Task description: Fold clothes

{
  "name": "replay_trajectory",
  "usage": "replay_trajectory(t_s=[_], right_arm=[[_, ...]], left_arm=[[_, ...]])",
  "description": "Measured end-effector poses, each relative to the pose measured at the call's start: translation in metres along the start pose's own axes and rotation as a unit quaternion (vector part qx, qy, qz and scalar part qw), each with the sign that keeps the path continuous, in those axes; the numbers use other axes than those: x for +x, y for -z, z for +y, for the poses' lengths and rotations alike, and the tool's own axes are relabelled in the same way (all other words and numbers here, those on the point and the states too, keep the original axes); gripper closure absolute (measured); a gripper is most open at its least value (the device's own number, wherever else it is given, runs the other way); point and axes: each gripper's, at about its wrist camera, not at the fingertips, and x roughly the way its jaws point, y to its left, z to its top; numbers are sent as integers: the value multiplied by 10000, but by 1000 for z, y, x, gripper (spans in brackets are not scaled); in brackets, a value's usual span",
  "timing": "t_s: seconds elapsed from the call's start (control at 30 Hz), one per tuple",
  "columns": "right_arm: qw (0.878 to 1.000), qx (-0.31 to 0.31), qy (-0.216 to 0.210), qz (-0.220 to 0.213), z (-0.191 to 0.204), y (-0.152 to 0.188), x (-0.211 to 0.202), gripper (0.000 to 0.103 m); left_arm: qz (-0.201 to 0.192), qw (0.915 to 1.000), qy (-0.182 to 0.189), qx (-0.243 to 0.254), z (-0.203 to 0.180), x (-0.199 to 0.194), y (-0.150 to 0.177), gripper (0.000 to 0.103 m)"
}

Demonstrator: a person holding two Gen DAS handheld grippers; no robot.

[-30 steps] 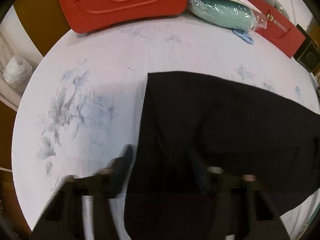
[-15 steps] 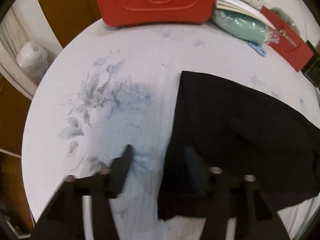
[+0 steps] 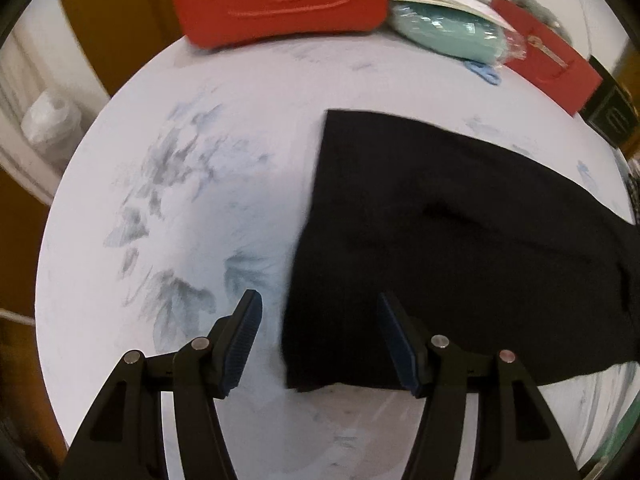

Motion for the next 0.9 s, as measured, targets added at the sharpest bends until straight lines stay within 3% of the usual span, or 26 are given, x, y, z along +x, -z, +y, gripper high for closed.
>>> replay_trajectory(t_s=[0.07, 0.2, 0.37, 0.4, 0.43, 0.47, 0.5, 0.53, 0.63, 0.67, 0.73, 0.8, 0.83, 0.87, 0.9], right_arm=[[9999, -89, 73, -21, 1, 0, -4, 47], [9995, -222, 227, 47, 0, 3, -10, 48], [9992, -251, 291, 145, 4, 10, 0, 38], [9987, -369, 349, 100, 7, 11, 2, 36], [9979, -495, 418, 64, 11, 13, 3, 41], [9965, -651, 521, 55, 15, 14, 2, 51], [9951, -779, 602, 38, 18, 14, 2, 90], [9947, -823, 613, -7, 19, 13, 0, 95], [9920, -866, 918, -99, 10, 5, 0, 94], [9909, -871, 1020, -114, 6, 2, 1, 91], [9907, -885, 1029, -98, 0, 0, 2, 68], [9917, -911, 886, -212, -2, 0, -4, 68], [9923, -912, 793, -287, -2, 0, -8, 68], [9935, -867, 653, -341, -5, 0, -12, 63], [9951, -786, 503, -331, -8, 0, -15, 57]], left_arm=[[-130, 9998, 64, 157, -10, -2, -1, 42], [-51, 9997, -75, 233, -19, 11, 0, 42], [89, 9999, -111, 10, -2, 21, 7, 44], [125, 9999, -60, -42, 2, 22, 8, 52], [166, 9998, -9, -97, 6, 22, 8, 86], [187, 9997, 30, -134, 11, 20, 7, 102], [201, 9996, 64, -164, 17, 16, 6, 101], [193, 9997, -99, -151, 23, 13, 4, 101], [146, 9966, -809, -68, 43, 10, 1, 100], [193, 9961, -853, -141, 52, 10, 0, 100], [316, 9966, -672, -370, 68, 7, 1, 97], [289, 9979, -172, -557, 71, -4, 6, 75], [232, 9981, -9, -566, 67, -9, 9, 52], [169, 9983, 98, -544, 61, -13, 13, 42], [128, 9984, 202, -518, 54, -16, 19, 42]])
